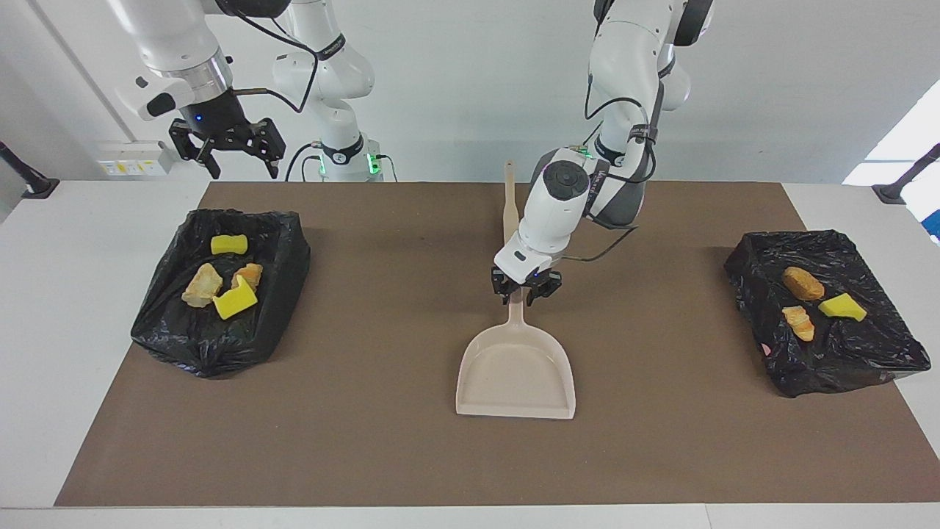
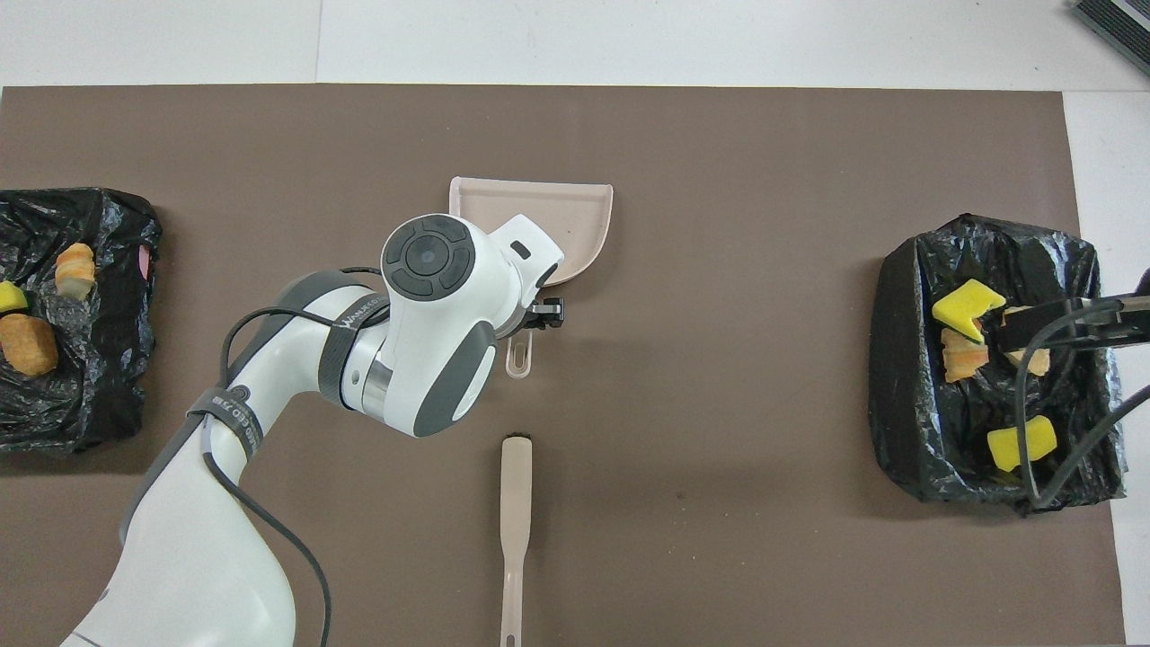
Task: Sweep and dump trash in bin
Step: 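Lower the emptied dustpan onto the table center with the left gripper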
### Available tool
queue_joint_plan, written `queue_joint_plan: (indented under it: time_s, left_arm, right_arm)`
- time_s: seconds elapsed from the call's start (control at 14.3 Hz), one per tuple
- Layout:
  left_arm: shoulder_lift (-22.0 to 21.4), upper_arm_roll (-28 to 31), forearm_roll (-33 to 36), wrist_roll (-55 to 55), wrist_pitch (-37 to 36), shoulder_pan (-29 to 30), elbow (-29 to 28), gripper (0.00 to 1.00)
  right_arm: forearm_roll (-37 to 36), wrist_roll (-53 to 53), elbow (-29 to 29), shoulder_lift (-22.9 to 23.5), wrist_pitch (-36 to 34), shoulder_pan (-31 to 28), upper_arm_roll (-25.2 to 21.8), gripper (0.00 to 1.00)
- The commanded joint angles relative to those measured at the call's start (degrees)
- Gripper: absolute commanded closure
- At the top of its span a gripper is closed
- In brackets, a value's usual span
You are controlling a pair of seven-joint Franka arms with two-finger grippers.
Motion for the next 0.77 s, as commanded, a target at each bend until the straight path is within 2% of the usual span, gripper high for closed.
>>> queue_joint_plan:
  time_s: [0.0, 0.7]
  left_arm:
    - [-2.1, 0.8, 0.9, -0.1, -3.8, 1.6, 0.4, 0.0]
    - [-17.3, 0.9, 1.1, 1.5, -22.9, 18.7, 0.3, 0.0]
  right_arm:
    - [1.0, 0.7, -1.2, -1.1, 0.1, -0.5, 0.2, 0.0]
    - [1.0, 0.7, -1.2, -1.1, 0.1, -0.4, 0.2, 0.0]
